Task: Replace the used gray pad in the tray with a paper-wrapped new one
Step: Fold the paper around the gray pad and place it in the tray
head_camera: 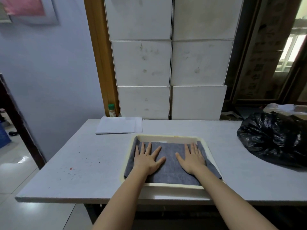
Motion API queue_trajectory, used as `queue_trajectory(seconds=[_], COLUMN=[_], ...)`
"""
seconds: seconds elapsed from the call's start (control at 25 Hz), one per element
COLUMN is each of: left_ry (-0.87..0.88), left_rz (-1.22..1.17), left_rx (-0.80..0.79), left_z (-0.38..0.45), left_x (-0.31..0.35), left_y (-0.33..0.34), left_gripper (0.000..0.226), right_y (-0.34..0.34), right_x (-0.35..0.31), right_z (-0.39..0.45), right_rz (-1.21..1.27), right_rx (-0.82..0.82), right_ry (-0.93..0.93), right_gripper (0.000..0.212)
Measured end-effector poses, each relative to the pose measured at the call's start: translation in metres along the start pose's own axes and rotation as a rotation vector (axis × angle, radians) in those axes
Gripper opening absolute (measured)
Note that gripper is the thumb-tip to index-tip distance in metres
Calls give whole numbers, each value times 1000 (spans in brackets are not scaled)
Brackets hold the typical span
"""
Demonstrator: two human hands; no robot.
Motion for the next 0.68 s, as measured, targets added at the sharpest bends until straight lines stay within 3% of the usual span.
queue_trajectory(seconds=[0.68], left_ry=[-23], left_rz=[-143], left_rx=[57], left_z=[6], left_x=[-6], left_y=[2], left_gripper=[54], right_y=[4], right_x=[-2], right_z=[15], right_rz=[54], right_rx=[67], right_ry=[-47], right_gripper=[74])
Point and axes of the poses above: each hand's wrist, its own z-axis towards the middle knuckle, its own y-axis out of the palm, x = y × z, the point moved 3 cm from there along z, towards the middle knuckle, and after that the axes turned 8 degrees about y, right-handed, at the moved point
